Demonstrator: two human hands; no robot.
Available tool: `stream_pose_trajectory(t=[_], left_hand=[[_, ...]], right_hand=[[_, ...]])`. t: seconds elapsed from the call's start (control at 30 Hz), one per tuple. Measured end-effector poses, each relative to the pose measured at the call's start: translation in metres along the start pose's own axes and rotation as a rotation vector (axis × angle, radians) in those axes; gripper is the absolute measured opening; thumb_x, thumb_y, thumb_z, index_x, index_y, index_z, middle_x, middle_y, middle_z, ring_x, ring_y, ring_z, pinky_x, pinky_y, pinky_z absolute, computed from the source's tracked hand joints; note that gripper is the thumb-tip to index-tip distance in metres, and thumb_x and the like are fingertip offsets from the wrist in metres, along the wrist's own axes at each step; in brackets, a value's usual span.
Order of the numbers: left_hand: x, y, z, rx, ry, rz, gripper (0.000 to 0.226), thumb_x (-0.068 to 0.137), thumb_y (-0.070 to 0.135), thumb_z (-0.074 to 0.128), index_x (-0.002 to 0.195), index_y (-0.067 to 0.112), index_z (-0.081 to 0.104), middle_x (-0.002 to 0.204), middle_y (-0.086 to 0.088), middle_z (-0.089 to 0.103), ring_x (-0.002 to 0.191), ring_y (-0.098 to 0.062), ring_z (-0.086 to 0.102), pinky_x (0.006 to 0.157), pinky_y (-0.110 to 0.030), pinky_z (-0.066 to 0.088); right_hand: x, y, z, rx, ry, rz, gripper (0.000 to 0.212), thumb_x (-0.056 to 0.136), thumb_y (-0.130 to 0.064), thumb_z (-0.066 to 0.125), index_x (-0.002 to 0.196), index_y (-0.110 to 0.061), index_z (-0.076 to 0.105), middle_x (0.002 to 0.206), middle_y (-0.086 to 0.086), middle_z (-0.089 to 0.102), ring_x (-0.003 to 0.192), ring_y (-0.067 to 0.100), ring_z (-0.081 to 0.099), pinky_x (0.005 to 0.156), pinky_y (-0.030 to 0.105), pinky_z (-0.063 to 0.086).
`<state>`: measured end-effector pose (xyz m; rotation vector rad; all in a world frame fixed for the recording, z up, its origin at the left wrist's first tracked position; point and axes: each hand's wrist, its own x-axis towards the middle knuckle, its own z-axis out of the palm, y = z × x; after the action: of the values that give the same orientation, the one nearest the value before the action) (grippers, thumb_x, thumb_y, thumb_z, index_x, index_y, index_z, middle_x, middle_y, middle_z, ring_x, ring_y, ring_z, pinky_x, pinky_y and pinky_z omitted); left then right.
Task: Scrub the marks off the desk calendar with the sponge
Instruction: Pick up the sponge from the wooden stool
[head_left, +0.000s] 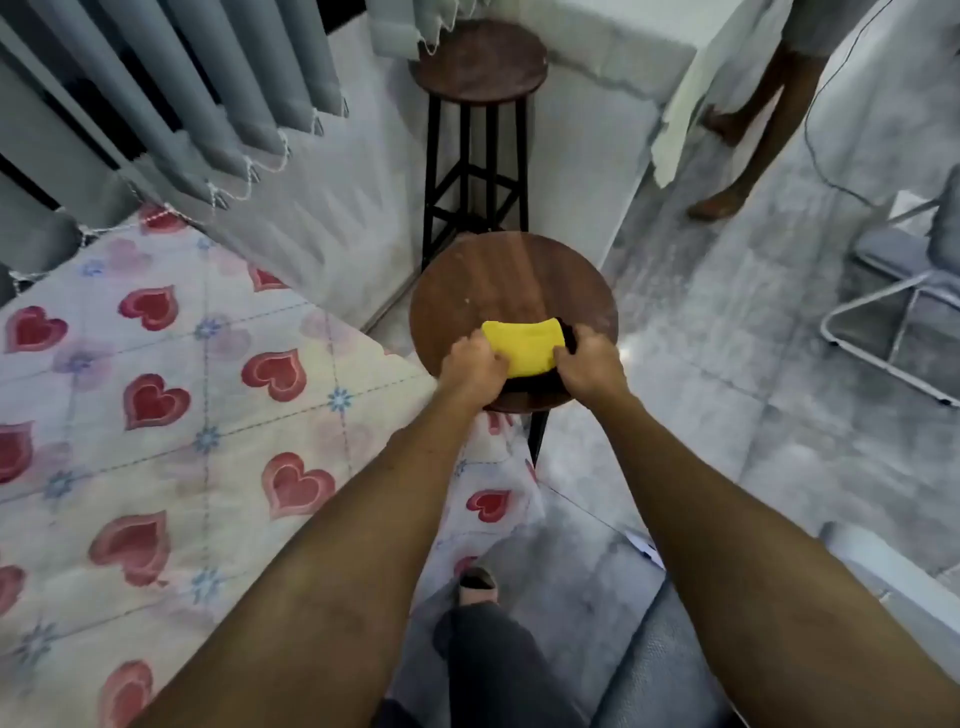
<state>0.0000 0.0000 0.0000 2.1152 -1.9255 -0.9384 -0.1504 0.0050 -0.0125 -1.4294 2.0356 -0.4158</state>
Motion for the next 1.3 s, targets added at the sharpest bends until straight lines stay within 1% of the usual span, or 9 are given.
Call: stream_pose_trajectory(t=[0.33,0.43,0.5,0.67,0.77,0.9,0.97,1.17,1.3], left_hand=[[0.021,0.006,0.002,-0.112,-0.053,-0.213,0.048,0.086,0.03,0.062,0.123,0.0,0.055,0.129,-0.022,0.058,0.117,-0.038,0.056,0.092,-0.037,0.047],[0.015,-0.002,-0.022,-0.223,-0.085,-0.172,0.045,0.084,0.033,0.06,0.112,-0.002,0.061,0.115,-0.023,0.064,0.106,-0.035,0.061,0.083,-0.038,0.05],[0.001,-0.015,-0.05,-0.4,-0.081,-0.138,0.037,0.081,0.028,0.061,0.108,0.004,0.063,0.099,-0.016,0.065,0.093,-0.026,0.061,0.076,-0.036,0.048],[-0.042,-0.077,-0.134,-0.663,-0.001,-0.138,0.042,0.083,0.016,0.064,0.125,0.011,0.059,0.087,0.004,0.061,0.069,-0.002,0.056,0.063,-0.012,0.046],[-0.077,-0.122,-0.172,-0.824,0.065,-0.154,0.039,0.09,0.009,0.061,0.128,0.005,0.056,0.099,-0.007,0.065,0.075,-0.008,0.061,0.069,-0.016,0.05],[-0.14,-0.183,-0.207,-0.981,0.228,-0.211,0.037,0.09,0.009,0.062,0.125,0.0,0.059,0.103,-0.006,0.067,0.083,-0.011,0.063,0.08,-0.021,0.052],[-0.175,-0.214,-0.22,-0.903,0.369,-0.246,0.031,0.088,0.013,0.065,0.117,0.001,0.065,0.093,-0.002,0.068,0.075,-0.005,0.062,0.071,-0.015,0.051],[-0.283,-0.316,-0.218,-0.603,0.819,-0.475,0.022,0.086,0.015,0.068,0.104,0.003,0.069,0.104,-0.015,0.072,0.089,-0.019,0.064,0.082,-0.026,0.047],[-0.374,-0.395,-0.195,-0.313,0.763,-0.704,0.034,0.091,0.026,0.059,0.122,0.011,0.061,0.126,-0.009,0.064,0.116,-0.026,0.059,0.097,-0.03,0.042]], right_hand=[[0.017,-0.001,-0.005,0.276,-0.079,0.173,0.064,0.081,-0.021,0.069,0.138,-0.009,0.042,0.13,0.019,0.056,0.116,0.035,0.054,0.093,0.041,0.05],[0.015,-0.013,-0.01,0.397,-0.238,0.187,0.059,0.082,-0.016,0.068,0.134,-0.008,0.042,0.12,0.015,0.057,0.102,0.029,0.058,0.075,0.037,0.054],[0.008,-0.034,-0.016,0.503,-0.38,0.142,0.042,0.084,-0.008,0.065,0.124,-0.007,0.05,0.112,0.015,0.061,0.088,0.023,0.06,0.061,0.028,0.05],[-0.003,-0.114,-0.013,0.675,-0.695,0.003,0.018,0.082,0.0,0.06,0.097,-0.005,0.068,0.1,0.014,0.071,0.096,0.031,0.063,0.087,0.043,0.05],[-0.015,-0.172,0.011,0.705,-0.84,-0.033,0.025,0.084,0.0,0.057,0.069,-0.014,0.071,0.076,0.001,0.075,0.085,0.021,0.066,0.08,0.031,0.052],[-0.057,-0.242,0.065,0.529,-1.101,-0.092,0.021,0.085,-0.018,0.064,0.105,-0.014,0.071,0.099,0.0,0.075,0.096,0.017,0.069,0.086,0.029,0.055],[-0.089,-0.275,0.094,0.334,-1.191,-0.186,0.03,0.084,-0.024,0.068,0.111,-0.013,0.069,0.103,0.001,0.074,0.098,0.017,0.068,0.089,0.03,0.053],[-0.2,-0.337,0.174,0.188,-1.301,-0.359,0.025,0.084,-0.01,0.067,0.109,-0.006,0.067,0.109,0.016,0.07,0.092,0.026,0.066,0.088,0.033,0.052],[-0.251,-0.353,0.213,0.255,-1.252,-0.273,0.026,0.086,-0.012,0.06,0.112,-0.015,0.062,0.099,0.011,0.072,0.085,0.027,0.069,0.076,0.033,0.056]])
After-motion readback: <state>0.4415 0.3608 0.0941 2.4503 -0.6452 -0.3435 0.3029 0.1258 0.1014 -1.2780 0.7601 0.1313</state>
